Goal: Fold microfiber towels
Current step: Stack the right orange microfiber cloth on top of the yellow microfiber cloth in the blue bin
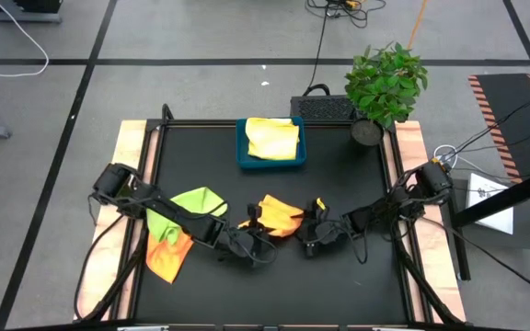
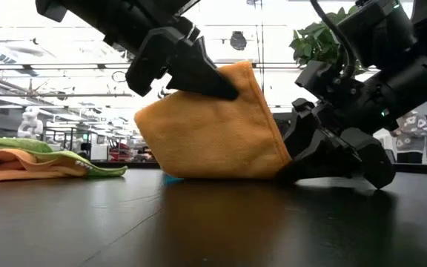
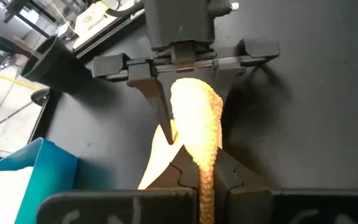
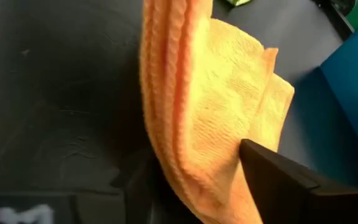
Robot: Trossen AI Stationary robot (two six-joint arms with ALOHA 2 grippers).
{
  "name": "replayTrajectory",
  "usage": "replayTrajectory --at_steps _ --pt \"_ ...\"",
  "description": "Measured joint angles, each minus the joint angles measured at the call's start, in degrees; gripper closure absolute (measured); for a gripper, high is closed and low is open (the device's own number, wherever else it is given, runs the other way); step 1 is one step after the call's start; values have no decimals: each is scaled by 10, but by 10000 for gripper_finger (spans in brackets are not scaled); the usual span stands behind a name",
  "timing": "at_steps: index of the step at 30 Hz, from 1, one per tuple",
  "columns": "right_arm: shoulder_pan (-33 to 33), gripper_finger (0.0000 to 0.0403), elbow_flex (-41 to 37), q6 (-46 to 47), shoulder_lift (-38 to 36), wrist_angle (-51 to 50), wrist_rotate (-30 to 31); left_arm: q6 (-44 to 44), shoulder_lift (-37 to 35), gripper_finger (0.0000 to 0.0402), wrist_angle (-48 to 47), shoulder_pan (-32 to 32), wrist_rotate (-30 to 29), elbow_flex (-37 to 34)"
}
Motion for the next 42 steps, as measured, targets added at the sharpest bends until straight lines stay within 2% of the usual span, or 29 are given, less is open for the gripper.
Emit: replayTrajectory --at_steps 7,11,13,15,22,25,29,33,38,42 --pt "-6 275 0 -16 0 -2 -1 -2 -15 400 -16 -5 -2 0" --pt "1 336 0 -35 -2 2 3 -3 -19 400 -28 -5 -11 0" --pt "2 374 -1 -44 -11 -1 4 1 -25 400 -37 -6 -15 0" --pt "2 393 -2 -52 -30 -17 4 0 -37 400 -55 -6 -32 0" --pt "-5 398 -3 -97 -151 -43 56 10 -106 400 -111 3 -126 0" --pt "-34 399 0 -129 -210 -46 60 31 -130 400 -127 23 -143 0" --pt "-86 400 26 -158 -265 -108 59 48 -144 400 -124 66 -151 1" --pt "-139 401 65 -195 -287 -168 57 63 -148 400 -114 115 -155 0" --pt "-220 402 108 -235 -284 -220 1 54 -147 400 -106 174 -152 0" --pt "-266 402 139 -259 -277 -248 -7 34 -147 400 -102 213 -147 0"
